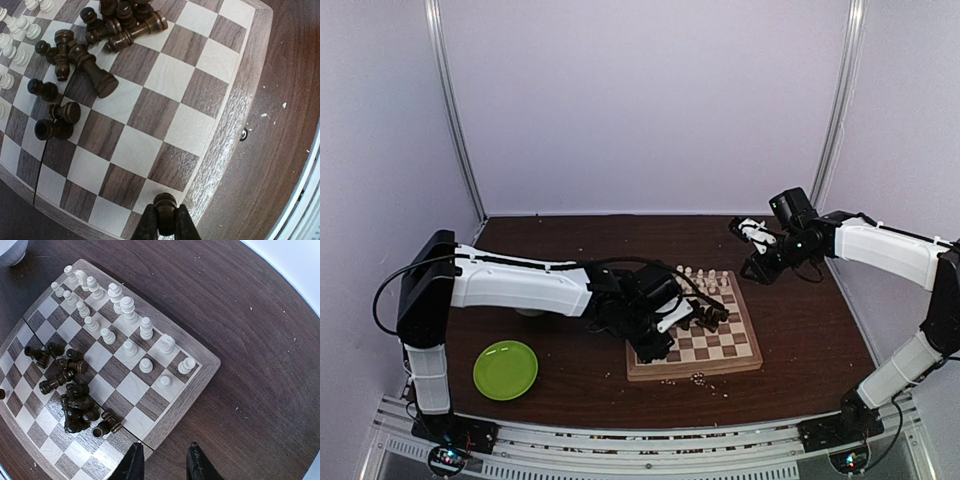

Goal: Set up the chess pieces on the board
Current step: Place the knight at g8, then pick up the rook from the chessboard, then place the rook at h8.

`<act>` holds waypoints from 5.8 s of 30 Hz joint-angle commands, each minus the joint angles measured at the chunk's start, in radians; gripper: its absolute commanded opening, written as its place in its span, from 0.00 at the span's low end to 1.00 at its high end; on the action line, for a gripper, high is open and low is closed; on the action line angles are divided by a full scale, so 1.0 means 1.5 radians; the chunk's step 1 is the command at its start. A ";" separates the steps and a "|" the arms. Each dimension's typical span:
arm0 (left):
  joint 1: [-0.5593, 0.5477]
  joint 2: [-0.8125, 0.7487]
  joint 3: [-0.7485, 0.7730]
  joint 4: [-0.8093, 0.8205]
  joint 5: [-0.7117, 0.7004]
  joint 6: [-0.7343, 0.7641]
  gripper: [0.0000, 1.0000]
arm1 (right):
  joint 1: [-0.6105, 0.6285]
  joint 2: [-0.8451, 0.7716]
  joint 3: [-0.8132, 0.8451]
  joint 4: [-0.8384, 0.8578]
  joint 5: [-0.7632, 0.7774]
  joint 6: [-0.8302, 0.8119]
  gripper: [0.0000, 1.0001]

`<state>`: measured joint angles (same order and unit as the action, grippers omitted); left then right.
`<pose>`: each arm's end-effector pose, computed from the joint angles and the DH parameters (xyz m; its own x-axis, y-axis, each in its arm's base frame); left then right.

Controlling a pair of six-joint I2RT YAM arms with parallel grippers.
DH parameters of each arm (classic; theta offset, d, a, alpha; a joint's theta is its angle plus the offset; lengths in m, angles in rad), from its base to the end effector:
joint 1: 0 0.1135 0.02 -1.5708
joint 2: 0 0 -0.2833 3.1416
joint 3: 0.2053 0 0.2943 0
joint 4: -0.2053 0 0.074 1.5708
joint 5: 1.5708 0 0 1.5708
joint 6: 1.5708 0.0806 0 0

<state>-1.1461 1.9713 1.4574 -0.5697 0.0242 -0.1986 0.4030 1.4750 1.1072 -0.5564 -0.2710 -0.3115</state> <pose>0.1973 -0.4411 0.1484 -0.5376 0.7101 -0.4547 0.8257 0.5525 -0.1133 0.3362 0.1668 0.2268 -0.5376 -0.5502 -0.6390 -0.7259 0.6875 0.0187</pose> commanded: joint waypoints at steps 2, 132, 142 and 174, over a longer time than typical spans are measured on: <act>0.008 0.008 -0.015 0.024 -0.013 -0.015 0.00 | -0.003 -0.008 -0.006 0.000 -0.006 -0.005 0.31; 0.103 0.060 0.065 0.083 0.012 -0.104 0.01 | -0.003 0.010 0.001 -0.020 -0.006 -0.030 0.31; 0.096 0.012 0.017 0.094 0.016 -0.111 0.00 | -0.003 0.010 0.001 -0.020 -0.010 -0.028 0.31; 0.050 -0.076 -0.120 0.105 0.044 -0.112 0.00 | -0.003 0.022 0.004 -0.024 -0.019 -0.026 0.32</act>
<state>-1.0603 1.8885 1.2945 -0.4442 0.0631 -0.3767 0.4030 1.5021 1.1072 -0.5873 -0.2913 -0.3454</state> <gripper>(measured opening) 0.106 0.318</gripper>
